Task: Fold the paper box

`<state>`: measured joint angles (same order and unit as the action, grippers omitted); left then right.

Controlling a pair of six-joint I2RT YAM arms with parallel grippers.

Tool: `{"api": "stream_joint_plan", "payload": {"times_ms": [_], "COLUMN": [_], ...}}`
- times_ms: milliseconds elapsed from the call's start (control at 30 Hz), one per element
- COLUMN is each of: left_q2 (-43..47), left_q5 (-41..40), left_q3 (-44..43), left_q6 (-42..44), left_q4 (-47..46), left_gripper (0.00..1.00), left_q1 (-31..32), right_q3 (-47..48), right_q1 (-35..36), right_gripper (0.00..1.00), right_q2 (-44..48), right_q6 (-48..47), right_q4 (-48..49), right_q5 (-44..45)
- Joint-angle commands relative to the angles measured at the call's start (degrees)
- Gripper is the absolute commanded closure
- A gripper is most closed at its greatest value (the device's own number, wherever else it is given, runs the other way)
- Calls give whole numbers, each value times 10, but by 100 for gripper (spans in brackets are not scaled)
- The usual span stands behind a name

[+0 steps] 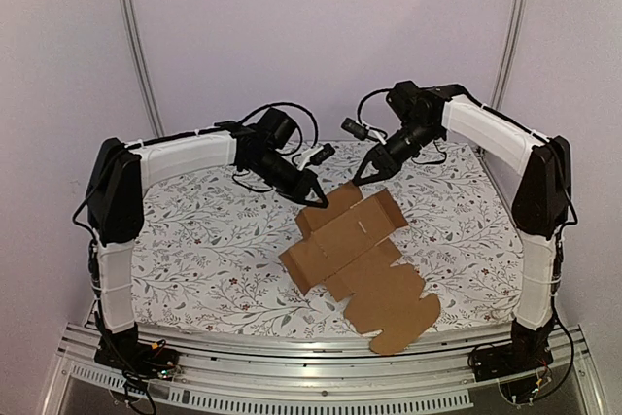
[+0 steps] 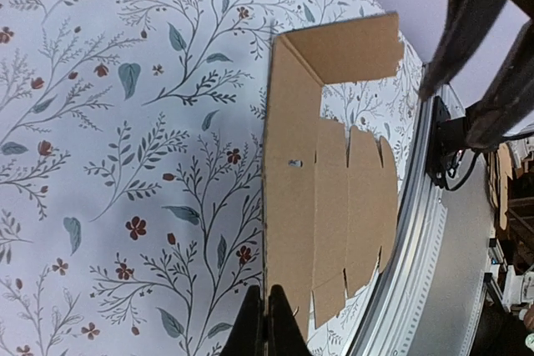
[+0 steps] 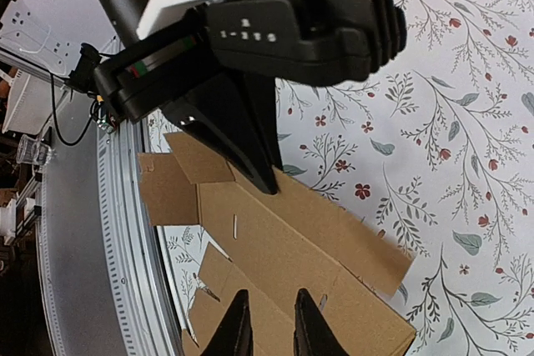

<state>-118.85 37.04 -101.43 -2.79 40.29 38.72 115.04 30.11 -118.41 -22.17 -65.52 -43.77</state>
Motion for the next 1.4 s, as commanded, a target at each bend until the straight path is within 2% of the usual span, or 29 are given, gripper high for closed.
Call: {"api": "stream_joint_plan", "payload": {"times_ms": [0,167,267,400,533,600,1100,1367], "left_q2": [30,36,47,85,112,121,133,137], "left_q5": [14,12,17,33,48,44,40,26], "left_q3": [54,95,140,255,345,370,391,399], "left_q6": [-125,-153,-165,-218,-303,-323,-323,-323], "left_q4": [-144,-193,-228,-391,-568,-612,-615,-611], "left_gripper": [100,100,100,100,100,100,100,100], "left_q1": [-31,-38,-38,-38,-37,-37,-30,-28], "right_q3": [-16,-8,17,11,25,42,93,85], "right_q1": [7,11,10,11,14,19,92,105], "right_gripper": [84,82,82,87,89,89,84,83], "right_q2": [28,15,15,25,5,-16,-82,-72], "right_q6": [32,47,50,96,134,137,48,37], "right_q4": [31,39,46,111,135,133,141,135], "right_q5": [-4,5,82,220,257,273,413,393]}}
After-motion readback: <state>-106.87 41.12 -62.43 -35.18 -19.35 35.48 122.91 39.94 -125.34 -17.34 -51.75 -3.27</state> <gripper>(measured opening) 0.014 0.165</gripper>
